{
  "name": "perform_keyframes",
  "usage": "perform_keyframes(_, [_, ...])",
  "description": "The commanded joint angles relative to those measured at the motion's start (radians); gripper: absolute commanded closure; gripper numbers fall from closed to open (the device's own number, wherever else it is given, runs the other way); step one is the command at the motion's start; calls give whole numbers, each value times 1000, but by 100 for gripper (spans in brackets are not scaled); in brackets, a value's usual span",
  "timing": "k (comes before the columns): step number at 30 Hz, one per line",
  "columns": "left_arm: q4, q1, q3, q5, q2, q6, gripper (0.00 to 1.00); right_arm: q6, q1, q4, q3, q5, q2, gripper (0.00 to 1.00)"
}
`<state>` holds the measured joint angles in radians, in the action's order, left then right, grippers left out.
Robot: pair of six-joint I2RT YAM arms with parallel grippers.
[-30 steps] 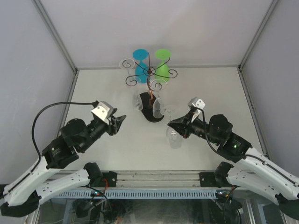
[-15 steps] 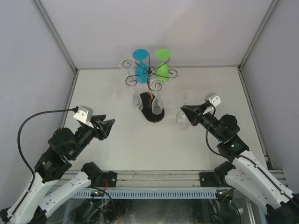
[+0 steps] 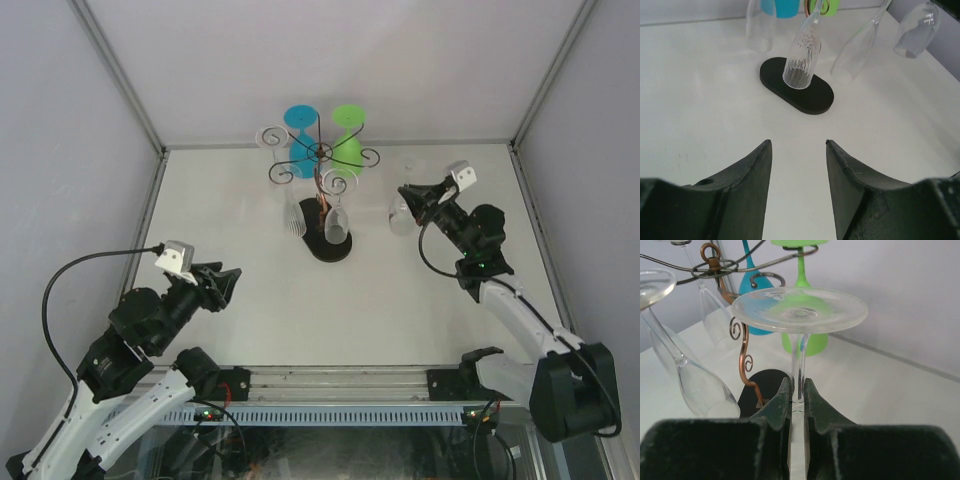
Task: Place the wine glass upside down on the wine glass rack
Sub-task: Turn the wine glass upside down at the wine rack.
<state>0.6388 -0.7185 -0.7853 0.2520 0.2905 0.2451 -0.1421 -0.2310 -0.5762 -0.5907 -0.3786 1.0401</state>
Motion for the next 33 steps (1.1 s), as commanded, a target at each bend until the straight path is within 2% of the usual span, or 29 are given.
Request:
perform_keyframes(1, [-13, 5, 26, 7, -11, 44, 49, 73, 17, -178, -140, -94, 95, 100])
perform_keyframes(19, [52, 5, 9, 31, -59, 61, 49, 24, 61, -318, -390, -299, 466, 100])
perform_keyframes(33, [29, 5, 43, 32, -64, 53, 49, 4, 16, -360, -443, -348, 555, 100])
